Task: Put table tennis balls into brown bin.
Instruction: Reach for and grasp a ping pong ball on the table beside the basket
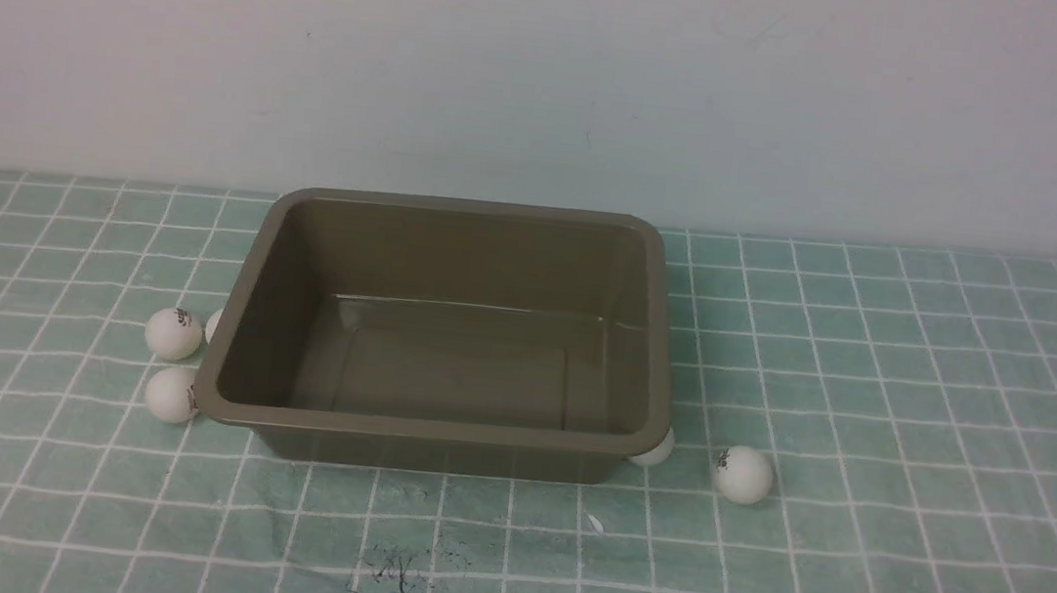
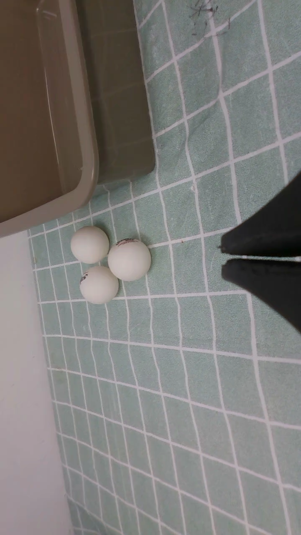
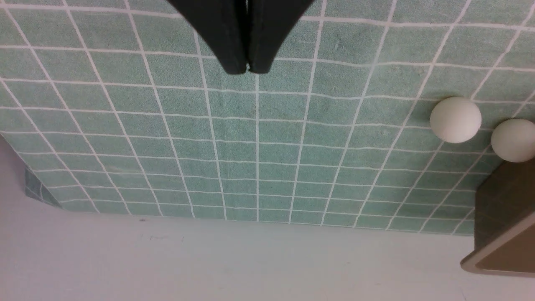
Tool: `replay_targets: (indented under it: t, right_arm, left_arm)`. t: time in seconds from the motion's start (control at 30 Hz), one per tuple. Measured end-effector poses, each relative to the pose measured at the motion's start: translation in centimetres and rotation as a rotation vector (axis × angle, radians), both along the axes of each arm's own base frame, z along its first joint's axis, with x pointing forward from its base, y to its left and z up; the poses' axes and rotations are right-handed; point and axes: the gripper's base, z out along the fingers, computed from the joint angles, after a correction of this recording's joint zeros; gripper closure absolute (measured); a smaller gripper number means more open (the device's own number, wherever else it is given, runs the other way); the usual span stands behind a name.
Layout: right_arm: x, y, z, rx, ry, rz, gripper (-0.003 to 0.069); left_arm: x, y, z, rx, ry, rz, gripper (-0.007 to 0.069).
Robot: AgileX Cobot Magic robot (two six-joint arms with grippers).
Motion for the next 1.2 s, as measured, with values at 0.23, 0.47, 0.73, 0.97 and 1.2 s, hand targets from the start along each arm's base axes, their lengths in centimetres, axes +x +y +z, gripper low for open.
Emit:
replay_targets:
  t: [0.23, 0.47, 0.73, 0.97, 1.2]
  right_arm:
    - [0.0, 0.0, 0.0, 0.0, 0.0, 0.0, 0.0669]
    - [0.0, 0.0, 0.0, 0.0, 0.0, 0.0, 0.0669]
    - [0.0, 0.0, 0.0, 0.0, 0.0, 0.0, 0.0669]
    - [0.0, 0.0, 0.0, 0.0, 0.0, 0.0, 0.0669]
    - [0.0, 0.0, 0.0, 0.0, 0.0, 0.0, 0.0669]
  left_arm:
    - [0.0, 0.0, 0.0, 0.0, 0.0, 0.0, 0.0629]
    - [0.0, 0.0, 0.0, 0.0, 0.0, 0.0, 0.0629]
    - [0.0, 0.0, 0.0, 0.0, 0.0, 0.0, 0.0629]
    - [0.1, -0.1, 0.4, -0.076, -0.038, 0.007, 0.0629]
    - [0.4, 0.3, 3.3, -0.48, -0.341, 0.093, 0.0629]
